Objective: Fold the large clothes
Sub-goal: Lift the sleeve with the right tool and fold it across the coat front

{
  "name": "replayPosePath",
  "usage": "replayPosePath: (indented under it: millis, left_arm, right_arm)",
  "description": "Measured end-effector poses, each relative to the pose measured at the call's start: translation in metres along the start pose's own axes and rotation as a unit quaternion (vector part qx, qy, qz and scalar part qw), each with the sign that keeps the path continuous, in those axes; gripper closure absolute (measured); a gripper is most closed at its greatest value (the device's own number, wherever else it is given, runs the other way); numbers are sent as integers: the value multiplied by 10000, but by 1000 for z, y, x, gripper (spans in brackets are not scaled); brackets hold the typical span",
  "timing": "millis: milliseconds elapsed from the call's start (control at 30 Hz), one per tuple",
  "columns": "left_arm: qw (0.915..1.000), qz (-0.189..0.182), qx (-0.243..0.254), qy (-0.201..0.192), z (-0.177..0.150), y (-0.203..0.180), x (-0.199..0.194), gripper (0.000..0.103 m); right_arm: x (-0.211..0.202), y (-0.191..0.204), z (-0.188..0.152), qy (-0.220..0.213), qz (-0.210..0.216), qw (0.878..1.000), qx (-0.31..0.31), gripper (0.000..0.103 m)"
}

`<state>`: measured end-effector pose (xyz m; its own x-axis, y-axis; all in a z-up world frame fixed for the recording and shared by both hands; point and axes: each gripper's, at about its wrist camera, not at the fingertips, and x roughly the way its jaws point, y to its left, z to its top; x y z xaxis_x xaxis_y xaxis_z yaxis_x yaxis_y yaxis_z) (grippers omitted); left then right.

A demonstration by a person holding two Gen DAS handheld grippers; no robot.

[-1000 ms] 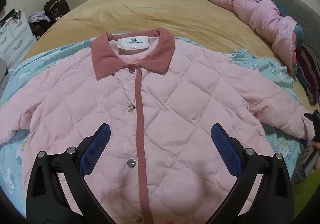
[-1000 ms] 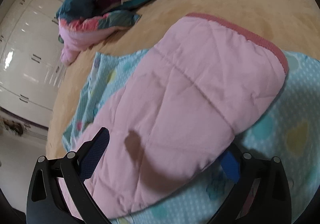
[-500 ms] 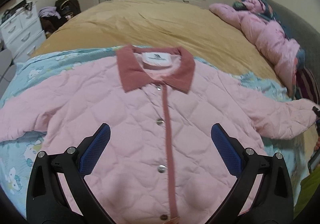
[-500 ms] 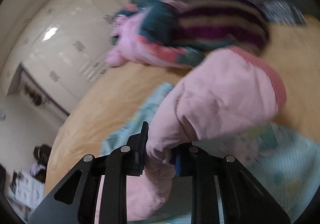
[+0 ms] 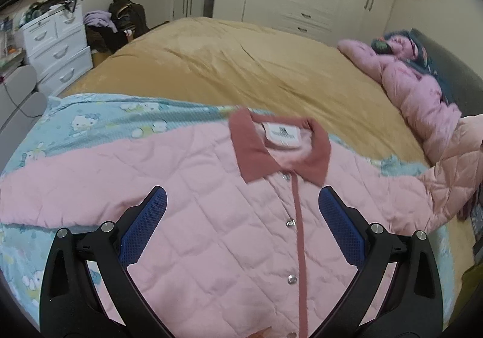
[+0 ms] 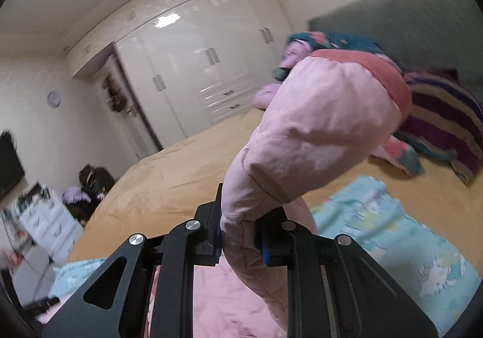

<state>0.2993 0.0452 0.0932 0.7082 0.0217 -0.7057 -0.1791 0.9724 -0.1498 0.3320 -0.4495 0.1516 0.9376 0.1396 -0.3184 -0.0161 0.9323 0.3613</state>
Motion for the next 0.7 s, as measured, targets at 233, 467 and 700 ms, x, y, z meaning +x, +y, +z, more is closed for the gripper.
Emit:
replayPosePath:
  millis: [233, 467, 700]
  left_arm:
    - [9987, -156, -421, -261, 17, 33, -3, 8]
    - [9961, -507, -680, -256, 8, 63, 14, 8]
    - [9919, -776, -976, -224, -4, 105, 33, 8]
  right_arm:
    - [22, 67, -12, 88, 290, 9985, -466, 86]
    - [41, 132, -39, 262, 529, 9949, -819, 86]
    - [58, 187, -71, 401, 661, 9908, -1107, 86]
